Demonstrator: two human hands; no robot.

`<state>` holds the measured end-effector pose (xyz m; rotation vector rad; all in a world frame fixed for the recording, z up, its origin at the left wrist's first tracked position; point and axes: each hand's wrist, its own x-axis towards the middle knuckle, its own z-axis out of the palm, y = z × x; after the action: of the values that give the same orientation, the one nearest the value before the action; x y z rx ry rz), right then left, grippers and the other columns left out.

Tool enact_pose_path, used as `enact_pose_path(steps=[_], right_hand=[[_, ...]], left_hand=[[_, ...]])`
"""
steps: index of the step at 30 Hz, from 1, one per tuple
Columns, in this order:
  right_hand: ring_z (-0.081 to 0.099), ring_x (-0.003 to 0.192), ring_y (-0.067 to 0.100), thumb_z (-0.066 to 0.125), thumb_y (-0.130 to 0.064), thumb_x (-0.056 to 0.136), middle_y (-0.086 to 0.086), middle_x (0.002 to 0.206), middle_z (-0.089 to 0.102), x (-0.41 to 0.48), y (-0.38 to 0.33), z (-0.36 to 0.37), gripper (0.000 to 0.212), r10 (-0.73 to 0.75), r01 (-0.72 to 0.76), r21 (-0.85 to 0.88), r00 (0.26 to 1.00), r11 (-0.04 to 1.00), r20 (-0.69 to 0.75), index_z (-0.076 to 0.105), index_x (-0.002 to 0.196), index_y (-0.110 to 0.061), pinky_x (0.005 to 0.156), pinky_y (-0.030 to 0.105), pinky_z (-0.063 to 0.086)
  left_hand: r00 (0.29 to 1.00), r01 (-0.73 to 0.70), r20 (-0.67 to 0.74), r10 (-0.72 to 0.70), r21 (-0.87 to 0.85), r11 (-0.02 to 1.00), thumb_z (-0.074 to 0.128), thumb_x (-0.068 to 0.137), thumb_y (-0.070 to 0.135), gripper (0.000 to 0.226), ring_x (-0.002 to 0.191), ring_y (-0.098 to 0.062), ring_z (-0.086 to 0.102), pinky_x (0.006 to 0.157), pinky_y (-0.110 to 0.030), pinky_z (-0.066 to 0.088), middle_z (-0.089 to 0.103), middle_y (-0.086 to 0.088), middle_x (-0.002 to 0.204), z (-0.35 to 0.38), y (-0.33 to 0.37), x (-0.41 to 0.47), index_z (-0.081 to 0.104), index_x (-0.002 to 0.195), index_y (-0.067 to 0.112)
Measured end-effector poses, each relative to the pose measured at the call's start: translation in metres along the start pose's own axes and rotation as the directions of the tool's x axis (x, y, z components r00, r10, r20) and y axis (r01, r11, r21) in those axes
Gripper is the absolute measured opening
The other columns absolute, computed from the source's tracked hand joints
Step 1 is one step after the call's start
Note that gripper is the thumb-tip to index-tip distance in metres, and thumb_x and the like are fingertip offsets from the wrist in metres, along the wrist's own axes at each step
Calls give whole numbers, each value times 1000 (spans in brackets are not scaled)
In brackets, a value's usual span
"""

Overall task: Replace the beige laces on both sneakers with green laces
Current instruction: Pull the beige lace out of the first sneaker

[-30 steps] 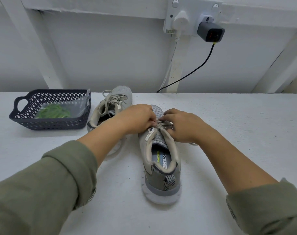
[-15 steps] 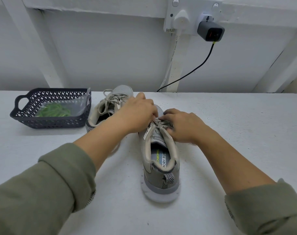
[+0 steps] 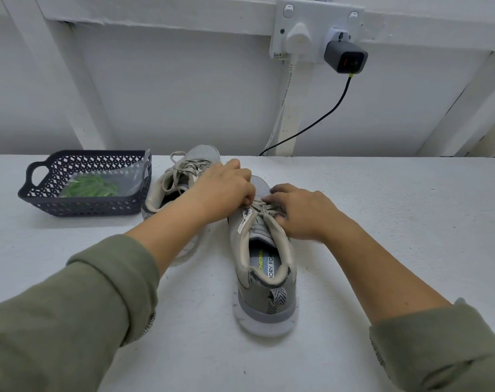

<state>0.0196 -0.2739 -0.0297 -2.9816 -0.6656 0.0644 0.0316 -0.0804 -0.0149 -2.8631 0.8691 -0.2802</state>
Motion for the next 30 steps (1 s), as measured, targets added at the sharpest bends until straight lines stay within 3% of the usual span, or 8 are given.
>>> enact_pose_path(steps=[4,6,9,11,15,20,25,30], right_hand=[[52,121,15,47,-37,90,-16,148,37,-1,0,1,48,8,-8,4,1000,1000,-4,47,138,-39,90,36,44],[51,122,15,47,-37,90,-16,148,36,-1,0,1,48,9,-9,4,1000,1000,-2,46,138,-39,90,36,44],[51,122,16,47,-35,90,-16,148,36,-1,0,1,48,8,-8,7,1000,1000,-1,46,138,-38,90,37,44],[51,122,16,47,-35,91,-15,148,36,-1,0,1,48,5,-5,-2,1000,1000,0,46,139,-38,89,36,44],[51,122,16,48,-34,90,-15,148,35,0,0,2,49,11,-11,8,1000,1000,5,46,138,-37,89,37,43],[49,124,15,47,-34,90,-15,149,34,-1,0,3,49,22,-23,19,1000,1000,8,45,139,-38,92,37,43],[49,125,14,46,-39,92,-16,150,35,-1,1,5,46,26,-25,25,1000,999,-7,46,138,-38,91,38,44],[49,125,15,46,-37,92,-15,150,34,-1,0,3,47,19,-20,11,1000,1000,3,45,139,-37,90,36,42]], left_hand=[[990,77,-128,-59,140,987,46,95,24,21,101,-27,49,76,-38,35,58,-4,104,5,4,-5,63,102,14],[957,279,-140,-252,220,935,44,91,21,21,102,-28,45,79,-39,34,53,-7,108,-1,2,-10,57,105,12],[818,568,-101,-566,295,768,48,86,19,24,109,-29,37,90,-41,33,43,-10,115,-12,2,-16,55,109,15],[825,560,-117,-552,296,774,48,86,17,28,112,-30,36,92,-40,33,41,-9,118,-13,5,-14,53,113,16],[975,222,-7,-222,-36,974,48,98,37,32,123,-27,31,93,-40,27,46,6,132,-8,8,-8,54,129,39],[992,127,19,-127,11,992,47,98,38,23,117,-16,39,89,-39,24,63,15,113,-4,5,-4,67,109,38],[936,332,-206,-287,238,913,58,81,22,12,97,-22,50,78,-39,19,65,7,88,-2,8,-12,68,88,23],[745,662,-178,-643,313,681,47,83,7,32,115,-28,35,94,-42,20,49,-8,115,-10,0,-15,55,113,14]])
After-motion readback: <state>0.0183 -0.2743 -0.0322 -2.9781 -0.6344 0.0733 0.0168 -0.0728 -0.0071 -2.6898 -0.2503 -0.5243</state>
